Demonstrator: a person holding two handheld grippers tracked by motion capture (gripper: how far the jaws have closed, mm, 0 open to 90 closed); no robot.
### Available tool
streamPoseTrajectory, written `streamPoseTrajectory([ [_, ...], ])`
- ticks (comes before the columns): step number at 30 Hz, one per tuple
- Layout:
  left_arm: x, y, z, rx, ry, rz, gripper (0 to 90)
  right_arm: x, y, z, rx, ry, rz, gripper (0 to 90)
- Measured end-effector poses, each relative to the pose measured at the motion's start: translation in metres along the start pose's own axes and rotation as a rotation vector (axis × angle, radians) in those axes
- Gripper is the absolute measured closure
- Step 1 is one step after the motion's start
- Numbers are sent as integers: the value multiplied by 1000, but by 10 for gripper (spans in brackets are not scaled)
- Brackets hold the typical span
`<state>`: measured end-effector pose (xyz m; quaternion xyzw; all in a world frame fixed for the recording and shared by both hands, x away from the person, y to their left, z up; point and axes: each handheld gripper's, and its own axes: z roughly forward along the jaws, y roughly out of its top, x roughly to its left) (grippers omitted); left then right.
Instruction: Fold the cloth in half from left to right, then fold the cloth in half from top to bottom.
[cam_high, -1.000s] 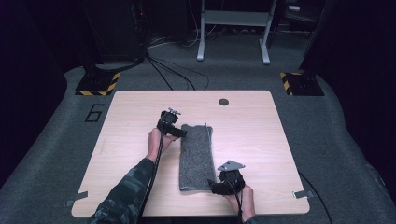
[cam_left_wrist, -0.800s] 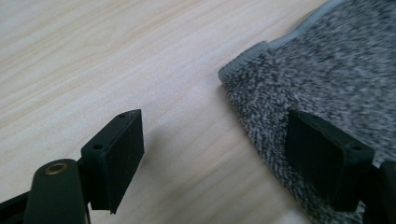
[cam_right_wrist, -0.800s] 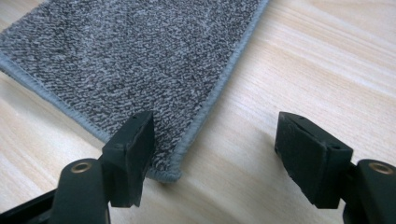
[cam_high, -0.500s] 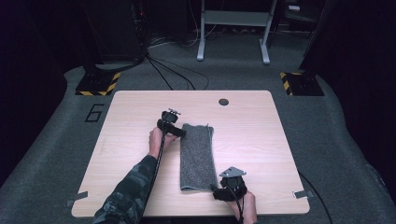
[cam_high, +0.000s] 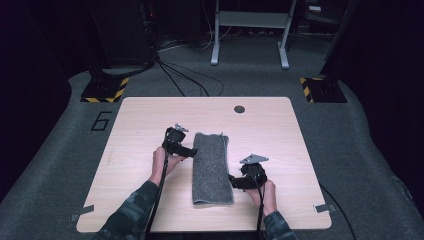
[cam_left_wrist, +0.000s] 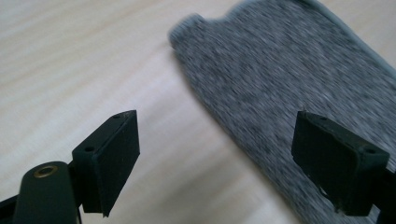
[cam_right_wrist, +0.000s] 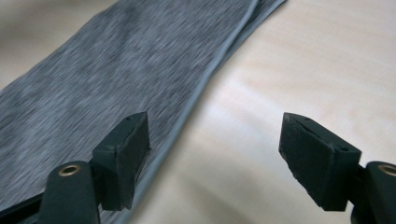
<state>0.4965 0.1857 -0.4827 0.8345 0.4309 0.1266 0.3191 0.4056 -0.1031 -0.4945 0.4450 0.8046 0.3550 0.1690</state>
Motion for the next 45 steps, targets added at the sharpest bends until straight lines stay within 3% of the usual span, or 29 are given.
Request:
streamPoseTrajectory([
  [5, -21, -25, -14, -5, -55, 15, 145, -19, 23, 19, 9, -2, 29, 237],
  [7, -31, -35, -18, -9, -76, 22, 143, -27, 32, 27, 5, 0, 19, 235],
  [11, -51, -58, -27, -8, -122, 34, 141, -36, 55, 45, 5, -12, 53, 236],
  [15, -64, -78, -34, -19, -145, 26, 143, -39, 70, 65, 31, -40, 41, 242],
  [19, -76, -89, -31, 29, -134, 81, 145, -44, 81, 84, 34, -43, 67, 245],
  [25, -84, -96, -32, 31, -95, 129, 145, -48, 90, 105, 38, -96, 62, 252],
  [26, -85, -97, -33, 33, -87, 141, 145, -50, 91, 109, 60, -108, 73, 251],
  [30, -89, -101, -34, 33, -74, 161, 144, -60, 92, 117, 69, -150, 83, 247],
  [32, -90, -101, -35, 37, -73, 162, 144, -63, 91, 117, 67, -173, 78, 245],
  [34, -87, -101, -35, 29, -92, 148, 147, -64, 91, 115, 65, -159, 81, 248],
  [37, -79, -95, -39, 17, -97, 128, 148, -67, 92, 108, 19, -131, 115, 258],
  [41, -59, -75, -41, -34, -95, 78, 149, -67, 96, 103, 9, -113, 99, 261],
  [45, -30, -47, -31, -40, -87, 31, 152, -66, 96, 106, 23, -73, 100, 278],
])
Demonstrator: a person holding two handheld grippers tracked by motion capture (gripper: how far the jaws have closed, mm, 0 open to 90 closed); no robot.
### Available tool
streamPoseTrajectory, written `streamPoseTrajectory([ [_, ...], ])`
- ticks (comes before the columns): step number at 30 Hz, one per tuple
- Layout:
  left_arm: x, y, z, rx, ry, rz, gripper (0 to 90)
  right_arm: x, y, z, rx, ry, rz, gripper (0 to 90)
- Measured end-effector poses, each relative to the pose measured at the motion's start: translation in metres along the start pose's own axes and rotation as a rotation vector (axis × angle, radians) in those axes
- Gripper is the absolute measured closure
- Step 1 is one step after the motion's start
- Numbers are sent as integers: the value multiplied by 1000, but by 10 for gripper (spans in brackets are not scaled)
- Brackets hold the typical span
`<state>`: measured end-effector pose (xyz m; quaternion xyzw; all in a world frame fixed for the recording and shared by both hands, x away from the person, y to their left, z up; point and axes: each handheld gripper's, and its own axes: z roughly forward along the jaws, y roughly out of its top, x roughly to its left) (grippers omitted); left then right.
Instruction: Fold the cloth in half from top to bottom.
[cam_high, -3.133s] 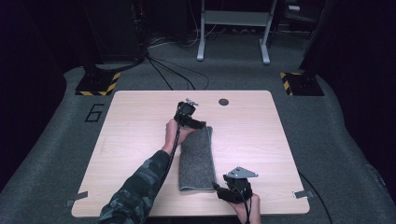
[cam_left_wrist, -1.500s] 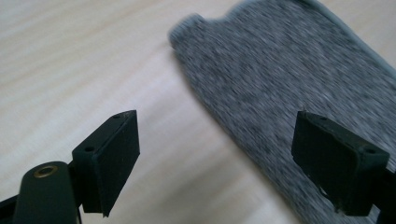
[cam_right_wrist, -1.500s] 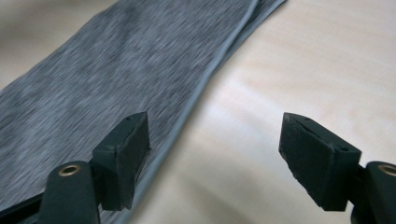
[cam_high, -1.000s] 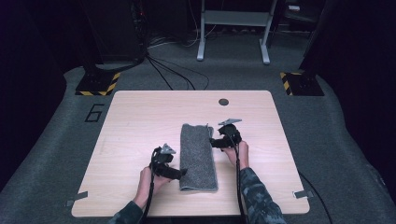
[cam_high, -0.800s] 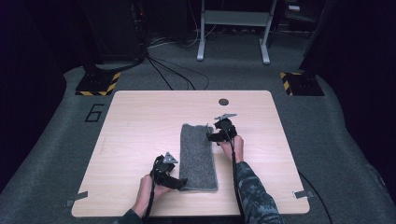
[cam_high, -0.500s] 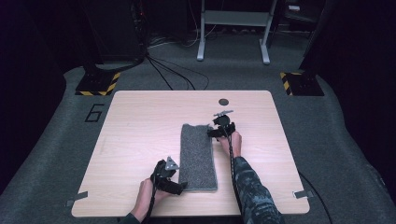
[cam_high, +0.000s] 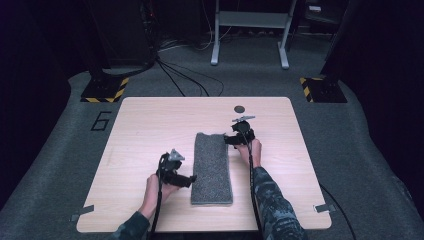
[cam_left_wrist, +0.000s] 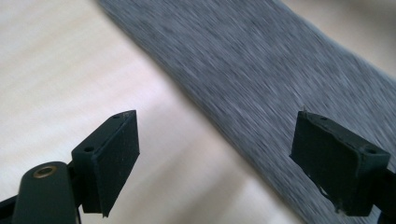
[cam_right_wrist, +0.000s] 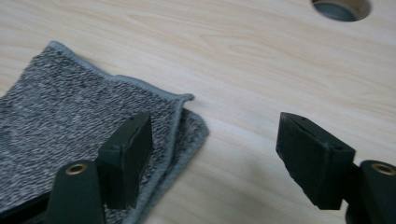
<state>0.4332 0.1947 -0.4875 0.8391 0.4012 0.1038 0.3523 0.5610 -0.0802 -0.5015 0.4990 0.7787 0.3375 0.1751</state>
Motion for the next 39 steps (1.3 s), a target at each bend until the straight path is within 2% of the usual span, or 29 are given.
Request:
streamPoseTrajectory([
  [2, 15, 12, 9, 1, 0, -24, 151, 1, 0, 2, 16, 14, -3, 288],
  [4, 28, 24, 18, 5, 22, -43, 153, 1, -1, 4, 20, 28, 3, 317],
  [8, 50, 44, 38, -9, 10, -111, 158, -1, -1, 8, 40, 49, 13, 351],
  [9, 54, 49, 42, -4, 6, -125, 165, -3, 0, 8, 44, 74, 31, 364],
  [10, 56, 54, 47, -13, 8, -147, 169, -5, 1, 8, 36, 78, 50, 382],
  [11, 58, 58, 51, -11, 6, -147, 178, -6, 3, 7, 37, 85, 66, 398],
  [13, 62, 66, 60, -5, 25, -158, 210, -7, 5, 6, 36, 88, 56, 420],
  [16, 67, 76, 70, 12, 42, -148, 247, -5, 6, 9, 49, 80, 29, 433],
  [17, 68, 78, 73, 12, 37, -156, 252, -4, 5, 10, 48, 71, 28, 436],
  [19, 69, 83, 77, 10, 62, -145, 279, -4, 5, 12, 51, 80, 23, 474],
  [20, 71, 85, 79, 20, 55, -141, 289, -3, 5, 13, 54, 75, 18, 483],
  [21, 71, 87, 81, 17, 50, -157, 304, -2, 6, 14, 55, 73, 10, 490],
  [22, 71, 88, 83, 15, 60, -150, 310, -2, 6, 15, 53, 64, 8, 495],
  [23, 71, 90, 85, 19, 76, -126, 326, -1, 6, 16, 56, 68, 9, 495],
  [29, 69, 91, 95, 64, 89, -109, 412, 2, 7, 18, 63, 63, 14, 549],
  [31, 67, 91, 97, 69, 92, -95, 448, 4, 7, 18, 64, 56, 1, 571],
  [33, 65, 91, 98, 57, 97, -96, 470, 7, 7, 18, 68, 35, -11, 590],
  [39, 61, 91, 99, 54, 122, -71, 580, 11, 6, 17, 65, 23, -32, 673],
])
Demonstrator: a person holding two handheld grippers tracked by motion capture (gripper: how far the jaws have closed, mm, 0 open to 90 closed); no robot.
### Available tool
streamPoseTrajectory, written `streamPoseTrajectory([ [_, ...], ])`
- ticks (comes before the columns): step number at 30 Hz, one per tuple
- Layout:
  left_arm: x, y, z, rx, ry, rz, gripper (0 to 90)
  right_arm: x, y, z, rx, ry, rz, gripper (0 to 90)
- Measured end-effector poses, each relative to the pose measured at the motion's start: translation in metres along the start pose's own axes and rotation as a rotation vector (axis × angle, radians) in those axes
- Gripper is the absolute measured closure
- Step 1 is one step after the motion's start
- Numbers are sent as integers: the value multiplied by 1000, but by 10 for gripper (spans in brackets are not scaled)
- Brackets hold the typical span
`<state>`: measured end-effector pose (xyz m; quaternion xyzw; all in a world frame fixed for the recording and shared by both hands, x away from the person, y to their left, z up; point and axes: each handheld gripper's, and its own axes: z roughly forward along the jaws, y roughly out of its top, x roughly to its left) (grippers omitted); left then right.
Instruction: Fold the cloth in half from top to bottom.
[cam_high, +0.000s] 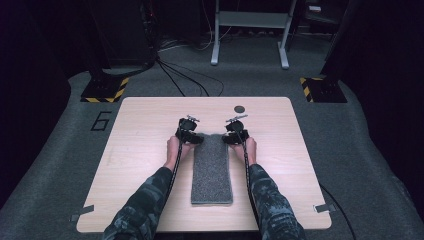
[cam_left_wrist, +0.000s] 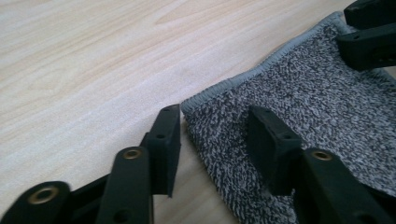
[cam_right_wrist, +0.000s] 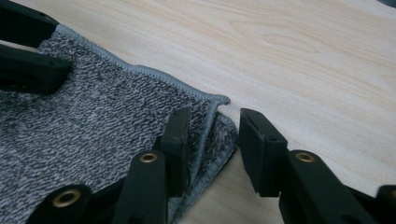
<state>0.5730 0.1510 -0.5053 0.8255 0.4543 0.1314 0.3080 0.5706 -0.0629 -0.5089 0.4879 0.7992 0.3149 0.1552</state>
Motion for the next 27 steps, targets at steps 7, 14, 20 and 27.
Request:
streamPoseTrajectory([
  [7, -4, 0, 0, 6, -16, 9, 773, 2, 0, -1, 11, 31, -5, 812],
  [14, -5, -1, 1, -3, -25, -6, 858, 4, -2, -1, 9, 36, -4, 848],
  [20, -5, -4, -1, -24, -35, -27, 862, 4, -6, -4, -10, 45, 16, 856],
  [27, -6, 0, -13, -71, -40, -18, 863, 6, -5, -15, -62, 21, -14, 858],
])
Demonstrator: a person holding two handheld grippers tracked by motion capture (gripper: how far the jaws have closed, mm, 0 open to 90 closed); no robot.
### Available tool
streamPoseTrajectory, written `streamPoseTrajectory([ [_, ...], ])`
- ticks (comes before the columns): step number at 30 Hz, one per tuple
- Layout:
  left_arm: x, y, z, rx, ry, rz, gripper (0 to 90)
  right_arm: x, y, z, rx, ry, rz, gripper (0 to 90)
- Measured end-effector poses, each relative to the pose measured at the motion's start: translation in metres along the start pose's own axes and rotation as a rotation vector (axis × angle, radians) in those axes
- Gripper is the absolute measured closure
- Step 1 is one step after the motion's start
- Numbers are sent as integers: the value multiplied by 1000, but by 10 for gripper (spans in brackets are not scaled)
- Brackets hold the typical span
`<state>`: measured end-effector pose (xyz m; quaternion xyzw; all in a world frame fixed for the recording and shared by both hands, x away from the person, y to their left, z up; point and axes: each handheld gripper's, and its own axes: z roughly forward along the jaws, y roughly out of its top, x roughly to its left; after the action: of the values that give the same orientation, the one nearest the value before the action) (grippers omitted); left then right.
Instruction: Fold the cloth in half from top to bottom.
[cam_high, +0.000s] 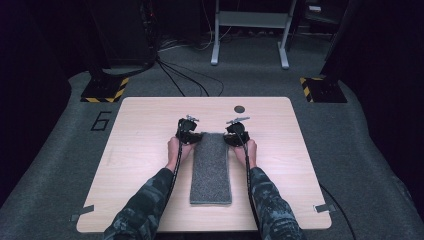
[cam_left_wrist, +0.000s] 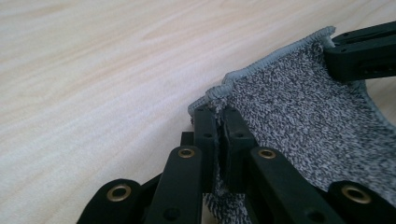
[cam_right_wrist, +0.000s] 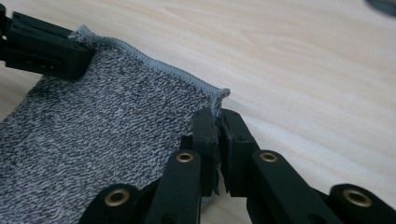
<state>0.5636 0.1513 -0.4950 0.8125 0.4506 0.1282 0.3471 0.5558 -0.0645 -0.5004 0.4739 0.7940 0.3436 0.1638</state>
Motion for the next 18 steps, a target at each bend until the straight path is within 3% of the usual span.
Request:
streamPoseTrajectory([
  [9, 1, 8, -14, -43, -4, 9, 862, 3, 8, -14, -56, -18, -60, 858],
  [18, -2, 12, -24, -82, 4, 16, 862, 2, 14, -23, -79, -8, -53, 859],
])
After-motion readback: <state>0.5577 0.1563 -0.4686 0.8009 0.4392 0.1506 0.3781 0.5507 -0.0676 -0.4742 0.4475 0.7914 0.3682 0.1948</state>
